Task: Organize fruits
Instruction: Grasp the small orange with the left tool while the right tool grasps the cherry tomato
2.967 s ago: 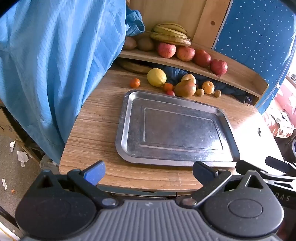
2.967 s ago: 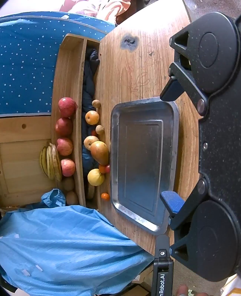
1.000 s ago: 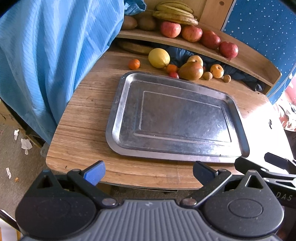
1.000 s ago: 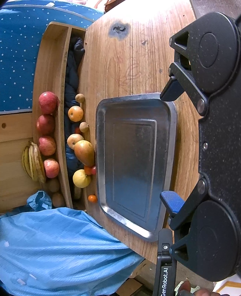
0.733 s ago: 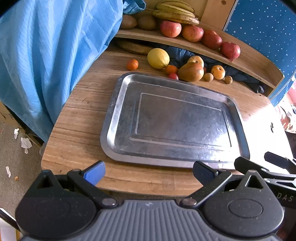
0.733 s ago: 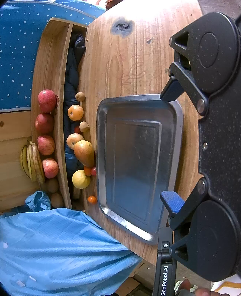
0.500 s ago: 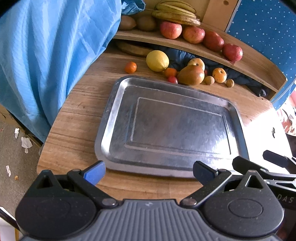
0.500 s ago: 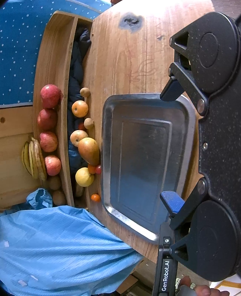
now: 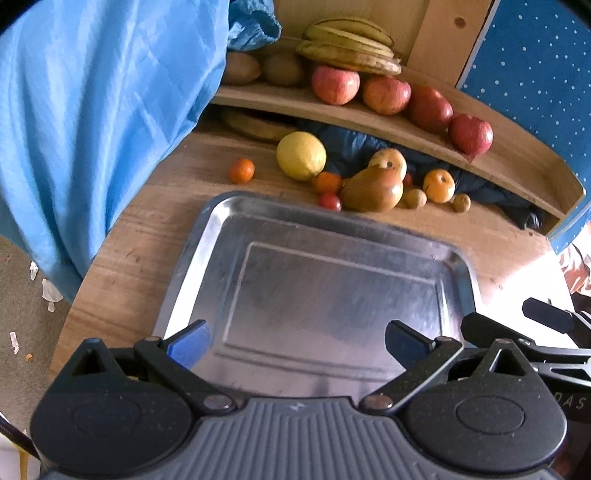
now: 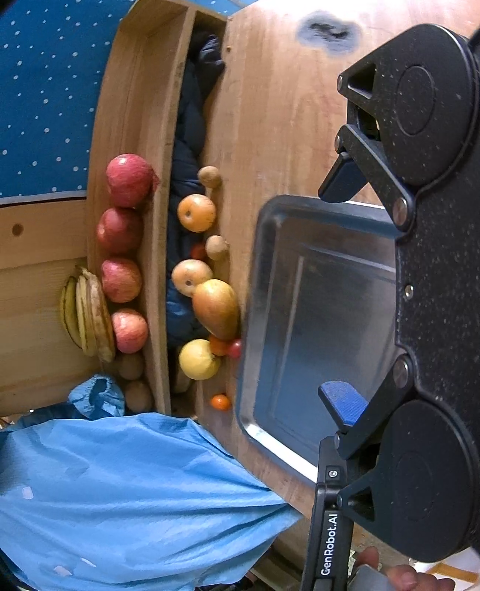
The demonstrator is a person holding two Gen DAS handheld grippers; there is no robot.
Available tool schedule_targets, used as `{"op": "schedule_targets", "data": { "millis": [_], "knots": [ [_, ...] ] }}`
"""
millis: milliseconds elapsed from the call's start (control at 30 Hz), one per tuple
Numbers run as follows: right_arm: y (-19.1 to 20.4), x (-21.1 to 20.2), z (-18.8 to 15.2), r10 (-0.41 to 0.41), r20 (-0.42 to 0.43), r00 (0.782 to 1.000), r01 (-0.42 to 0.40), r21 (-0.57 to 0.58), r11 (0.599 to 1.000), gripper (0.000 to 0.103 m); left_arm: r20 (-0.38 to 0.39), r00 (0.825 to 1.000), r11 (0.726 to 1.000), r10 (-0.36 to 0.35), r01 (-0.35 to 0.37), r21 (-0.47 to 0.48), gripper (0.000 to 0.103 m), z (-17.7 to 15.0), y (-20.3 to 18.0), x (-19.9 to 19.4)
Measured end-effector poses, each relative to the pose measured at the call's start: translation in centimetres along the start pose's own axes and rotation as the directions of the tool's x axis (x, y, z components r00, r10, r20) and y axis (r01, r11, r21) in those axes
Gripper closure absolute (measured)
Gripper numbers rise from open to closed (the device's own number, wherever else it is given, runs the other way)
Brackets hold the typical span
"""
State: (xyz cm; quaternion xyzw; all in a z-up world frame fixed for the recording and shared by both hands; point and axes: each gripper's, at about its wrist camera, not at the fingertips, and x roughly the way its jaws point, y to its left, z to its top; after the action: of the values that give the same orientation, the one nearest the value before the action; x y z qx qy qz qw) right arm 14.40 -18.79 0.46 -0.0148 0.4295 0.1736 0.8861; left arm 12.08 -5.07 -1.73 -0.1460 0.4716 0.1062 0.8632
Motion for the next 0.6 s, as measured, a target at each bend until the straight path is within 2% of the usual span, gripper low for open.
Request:
{"op": "schedule_targets", "data": {
  "millis": [300, 600],
  "knots": [
    [-2.3, 0.8, 1.9, 0.036, 0.020, 0.999, -0.036, -0.039, 0.999, 0.001, 0.018, 1.000, 1.000, 0.024, -0.024, -0.020, 0.001, 1.7, -1.7, 0.8],
    [-1.8, 2.1, 2.5, 0.076, 0.022, 0.997, -0.075, -0.069, 0.995, 0.001, 0.001, 0.998, 0.994, 0.066, -0.066, -0.092, 0.001, 3.2, 0.9, 1.1]
  ]
}}
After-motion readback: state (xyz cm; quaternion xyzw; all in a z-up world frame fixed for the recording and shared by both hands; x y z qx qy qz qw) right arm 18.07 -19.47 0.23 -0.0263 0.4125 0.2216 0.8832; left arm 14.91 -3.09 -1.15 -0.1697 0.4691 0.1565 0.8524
